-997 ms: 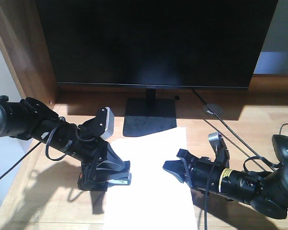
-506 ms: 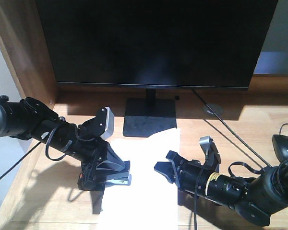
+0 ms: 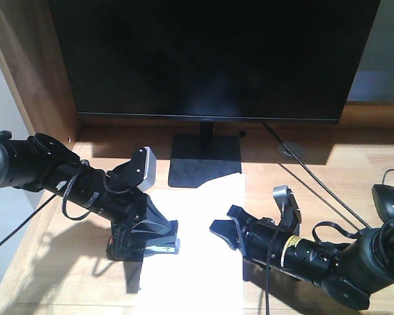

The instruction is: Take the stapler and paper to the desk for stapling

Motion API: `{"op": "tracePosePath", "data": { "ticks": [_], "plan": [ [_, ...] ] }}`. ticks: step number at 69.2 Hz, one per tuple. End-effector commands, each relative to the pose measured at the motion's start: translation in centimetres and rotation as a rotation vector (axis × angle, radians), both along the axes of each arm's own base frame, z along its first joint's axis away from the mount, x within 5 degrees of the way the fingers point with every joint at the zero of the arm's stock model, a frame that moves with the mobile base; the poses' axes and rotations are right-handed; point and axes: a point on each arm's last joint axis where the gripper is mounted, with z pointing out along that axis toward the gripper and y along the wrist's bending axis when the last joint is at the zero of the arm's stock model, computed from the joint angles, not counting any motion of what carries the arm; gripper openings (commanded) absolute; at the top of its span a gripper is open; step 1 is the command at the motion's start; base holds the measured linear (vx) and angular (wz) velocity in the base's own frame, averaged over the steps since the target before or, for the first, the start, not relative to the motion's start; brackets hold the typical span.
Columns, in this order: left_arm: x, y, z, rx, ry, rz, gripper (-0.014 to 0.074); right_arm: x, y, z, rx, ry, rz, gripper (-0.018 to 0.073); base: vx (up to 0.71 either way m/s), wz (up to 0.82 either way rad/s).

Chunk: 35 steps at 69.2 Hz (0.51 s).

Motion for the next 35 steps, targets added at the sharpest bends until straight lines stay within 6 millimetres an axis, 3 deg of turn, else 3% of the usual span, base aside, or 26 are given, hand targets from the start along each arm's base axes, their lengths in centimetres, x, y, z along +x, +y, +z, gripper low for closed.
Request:
{"op": "tracePosePath", "data": {
  "ticks": [1, 35],
  "plan": [
    [0.0, -0.5, 2.41, -0.068, -0.026, 0.008, -0.0007, 0.52, 0.42, 2.05, 0.074, -0.109, 0.016, -0.0001, 0.0, 0.0],
    [0.0, -0.5, 2.41, -0.068, -0.026, 0.008, -0.0007, 0.52, 0.42, 2.05, 0.074, -0.109, 0.016, -0.0001, 0.0, 0.0]
  ]
}}
